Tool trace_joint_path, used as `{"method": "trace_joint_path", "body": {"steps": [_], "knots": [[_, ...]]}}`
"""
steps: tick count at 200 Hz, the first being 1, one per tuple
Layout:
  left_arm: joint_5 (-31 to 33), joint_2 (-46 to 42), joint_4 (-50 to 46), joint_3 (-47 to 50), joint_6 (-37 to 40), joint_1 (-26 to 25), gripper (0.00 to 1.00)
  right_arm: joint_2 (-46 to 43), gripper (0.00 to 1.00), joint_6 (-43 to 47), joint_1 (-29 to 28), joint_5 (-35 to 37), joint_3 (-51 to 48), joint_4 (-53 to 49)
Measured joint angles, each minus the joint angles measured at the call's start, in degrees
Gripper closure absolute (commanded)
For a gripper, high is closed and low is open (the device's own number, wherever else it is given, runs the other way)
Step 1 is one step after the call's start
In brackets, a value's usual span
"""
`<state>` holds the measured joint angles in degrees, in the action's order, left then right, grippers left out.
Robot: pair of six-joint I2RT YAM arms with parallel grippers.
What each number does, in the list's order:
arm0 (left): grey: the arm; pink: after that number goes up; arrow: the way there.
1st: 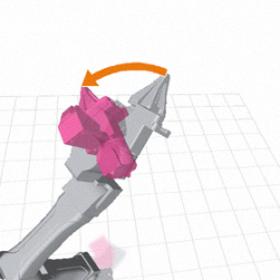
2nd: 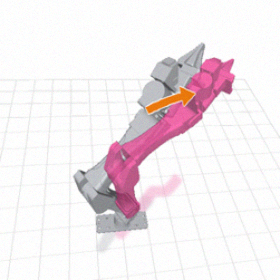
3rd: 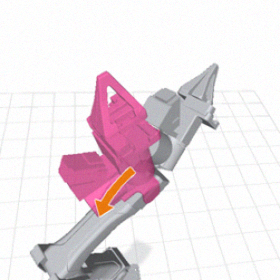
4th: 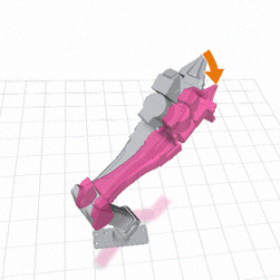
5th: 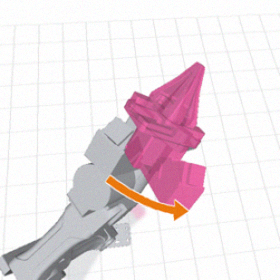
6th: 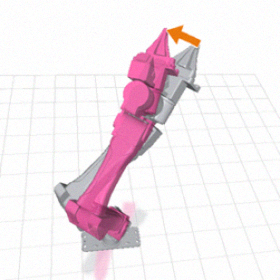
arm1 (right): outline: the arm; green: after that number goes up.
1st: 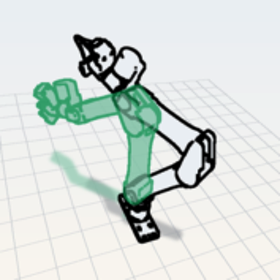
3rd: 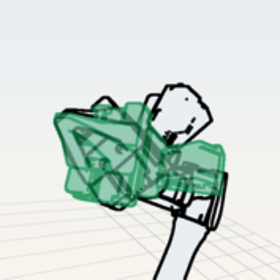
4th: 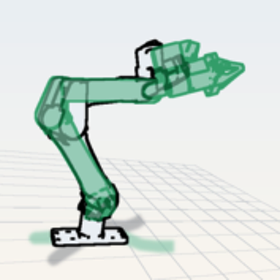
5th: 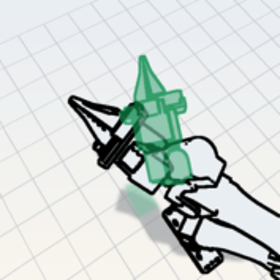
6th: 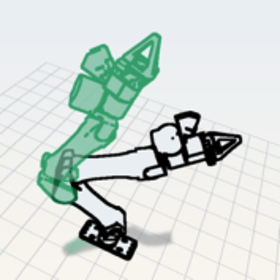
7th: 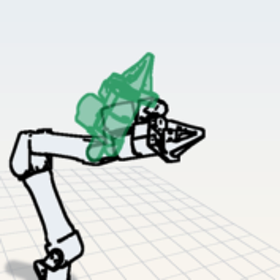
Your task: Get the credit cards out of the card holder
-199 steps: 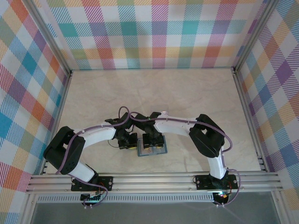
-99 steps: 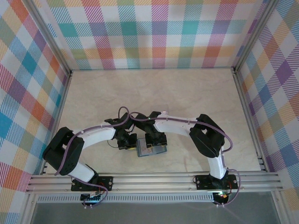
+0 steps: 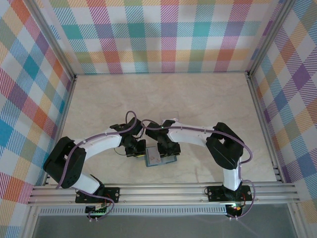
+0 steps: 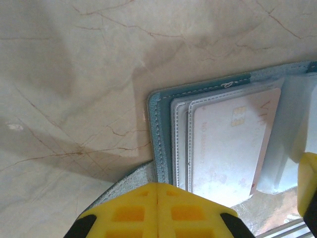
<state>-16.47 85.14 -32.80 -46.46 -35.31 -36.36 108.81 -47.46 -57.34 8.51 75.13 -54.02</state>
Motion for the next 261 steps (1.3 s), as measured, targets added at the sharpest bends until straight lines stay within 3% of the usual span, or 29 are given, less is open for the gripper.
{"method": "trace_joint_path", "body": {"steps": [50,150,261], "knots": [[0.0,-0.2,-0.3,-0.9,0.0,-0.7,0.93,0.0,0.68,0.3,0.5,-0.6,-2.5,2.2],[-1.1,-0.1,2.8,-1.4,-3.1,-3.4,0.93,-5.7,0.64,-1.4,0.6,-6.9,-10.5,7.1],[-3.0,2.8,7.1,-1.3,-5.6,-4.9,0.94,-12.4,0.64,-1.4,1.1,-8.2,-10.6,8.4]]}}
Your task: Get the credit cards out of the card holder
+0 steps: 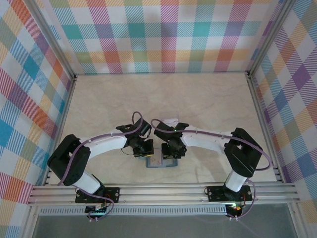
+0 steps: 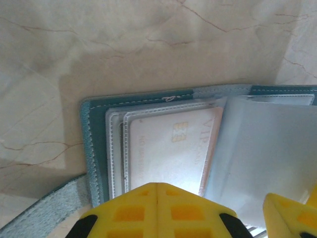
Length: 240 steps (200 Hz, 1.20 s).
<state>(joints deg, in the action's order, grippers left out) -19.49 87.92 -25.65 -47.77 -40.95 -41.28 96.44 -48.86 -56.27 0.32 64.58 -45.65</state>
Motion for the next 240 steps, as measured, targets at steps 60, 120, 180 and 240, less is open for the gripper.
{"method": "trace_joint_path", "body": {"steps": [60,120,180,240], "knots": [[-0.5,1.1,0.8,0.1,-0.2,-0.1,0.94,-4.7,0.65,-0.4,2.0,-3.4,-2.2,4.5],[-0.5,1.8,0.7,0.1,-0.2,-0.3,0.95,-5.2,0.65,-0.7,3.1,-2.0,-2.2,3.6],[-0.5,1.8,0.3,0.1,-0.2,-0.3,0.95,-10.8,0.71,-2.6,3.8,-4.1,-4.6,7.8],[-0.5,2.3,0.3,0.1,-0.2,-0.3,0.95,-6.3,0.82,-7.1,4.9,-14.8,-10.7,24.1]]}}
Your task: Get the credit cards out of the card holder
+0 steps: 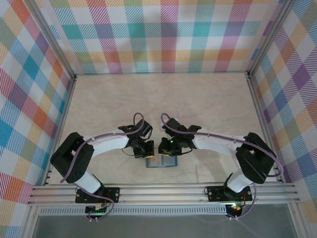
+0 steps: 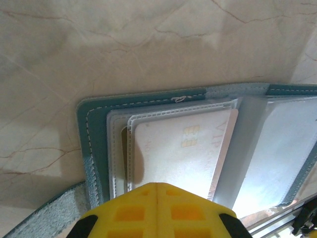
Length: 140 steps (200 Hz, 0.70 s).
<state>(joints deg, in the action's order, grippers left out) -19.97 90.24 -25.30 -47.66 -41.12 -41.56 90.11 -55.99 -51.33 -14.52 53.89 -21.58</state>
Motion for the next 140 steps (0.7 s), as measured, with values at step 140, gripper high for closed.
{"method": "trace_joint_path", "body": {"steps": [140], "knots": [[0.0,0.7,0.0,0.0,0.0,0.0,0.95,8.1,0.79,-1.3,1.2,-4.2,-2.6,10.0]]}}
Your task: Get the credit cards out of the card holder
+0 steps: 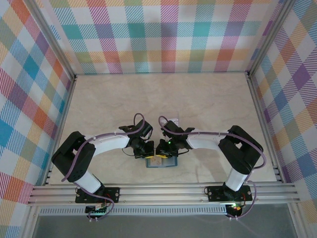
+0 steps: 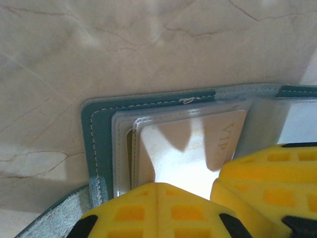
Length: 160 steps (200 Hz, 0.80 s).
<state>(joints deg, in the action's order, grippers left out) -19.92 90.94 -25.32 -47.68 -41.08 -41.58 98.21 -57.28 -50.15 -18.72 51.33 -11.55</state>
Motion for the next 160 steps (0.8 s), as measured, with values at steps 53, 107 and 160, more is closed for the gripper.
{"method": "trace_joint_path", "body": {"steps": [53,107,160], "knots": [[0.0,0.0,0.0,0.0,0.2,0.0,0.95,0.3,0.73,0.7,0.0,1.4,0.0,-0.6],[0.0,0.1,0.0,0.0,0.2,0.0,0.95,-0.4,0.69,1.2,0.0,3.2,0.5,-3.1],[0.0,0.5,-0.2,0.0,0.2,0.0,0.95,-0.9,0.63,2.1,0.0,4.0,1.0,-4.9]]}}
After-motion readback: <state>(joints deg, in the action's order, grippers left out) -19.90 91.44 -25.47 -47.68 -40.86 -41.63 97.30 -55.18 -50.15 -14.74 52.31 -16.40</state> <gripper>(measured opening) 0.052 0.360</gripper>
